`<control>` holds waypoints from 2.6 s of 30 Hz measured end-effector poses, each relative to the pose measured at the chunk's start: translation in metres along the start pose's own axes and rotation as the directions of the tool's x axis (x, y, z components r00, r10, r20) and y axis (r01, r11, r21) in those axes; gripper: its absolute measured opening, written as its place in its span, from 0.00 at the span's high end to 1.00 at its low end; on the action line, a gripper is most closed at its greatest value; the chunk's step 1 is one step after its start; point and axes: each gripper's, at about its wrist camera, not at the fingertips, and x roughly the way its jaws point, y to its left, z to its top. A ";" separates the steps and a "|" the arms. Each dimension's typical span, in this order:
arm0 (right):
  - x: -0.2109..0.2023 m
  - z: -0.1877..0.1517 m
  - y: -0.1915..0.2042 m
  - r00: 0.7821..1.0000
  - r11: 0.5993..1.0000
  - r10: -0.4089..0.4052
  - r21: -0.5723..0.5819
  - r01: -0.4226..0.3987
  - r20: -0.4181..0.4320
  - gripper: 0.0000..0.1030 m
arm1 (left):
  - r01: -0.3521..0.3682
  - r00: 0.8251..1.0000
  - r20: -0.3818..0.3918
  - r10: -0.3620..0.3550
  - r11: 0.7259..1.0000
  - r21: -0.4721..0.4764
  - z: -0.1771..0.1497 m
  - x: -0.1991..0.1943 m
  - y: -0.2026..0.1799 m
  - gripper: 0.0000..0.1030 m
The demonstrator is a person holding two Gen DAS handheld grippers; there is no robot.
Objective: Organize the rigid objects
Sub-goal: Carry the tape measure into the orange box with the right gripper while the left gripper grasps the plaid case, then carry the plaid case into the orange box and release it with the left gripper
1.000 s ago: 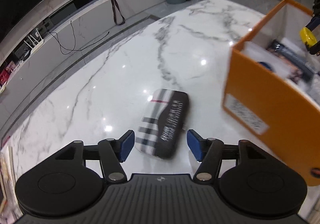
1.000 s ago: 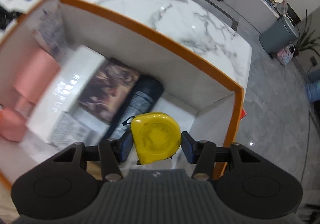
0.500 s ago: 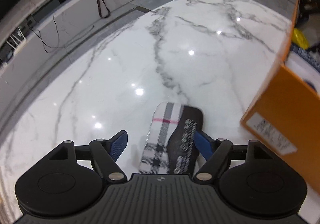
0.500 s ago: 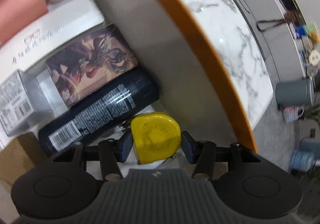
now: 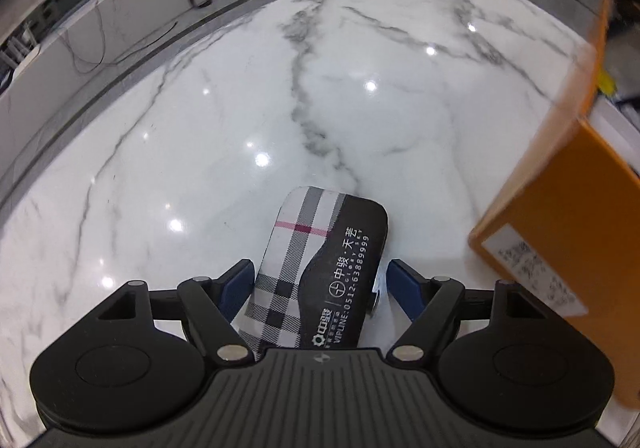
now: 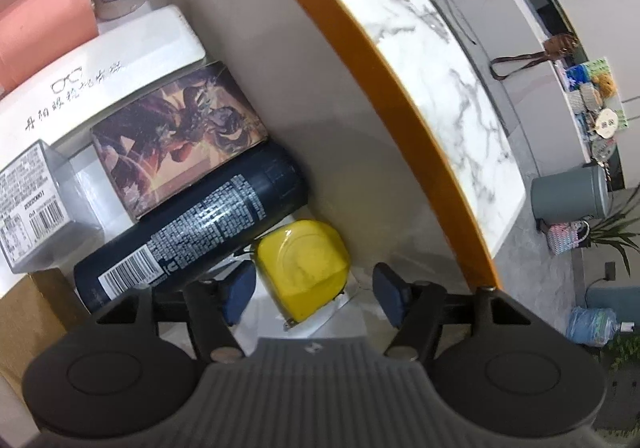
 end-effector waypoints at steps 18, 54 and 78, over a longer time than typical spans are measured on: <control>-0.046 -0.014 0.020 0.991 0.990 -0.053 0.140 0.035 0.123 0.36 | -0.052 0.997 0.050 0.056 0.995 -0.080 -0.011 -0.069 -0.039 0.27; -0.088 -0.100 -0.007 0.986 0.874 -0.060 0.485 -0.024 0.158 0.36 | 0.265 0.936 0.012 -0.351 0.682 -0.682 0.109 -0.020 -0.224 0.27; -0.079 -0.099 0.002 0.994 0.889 -0.049 0.458 0.000 0.095 0.30 | 0.361 0.808 0.084 -0.583 0.376 -0.853 0.073 0.007 -0.202 0.35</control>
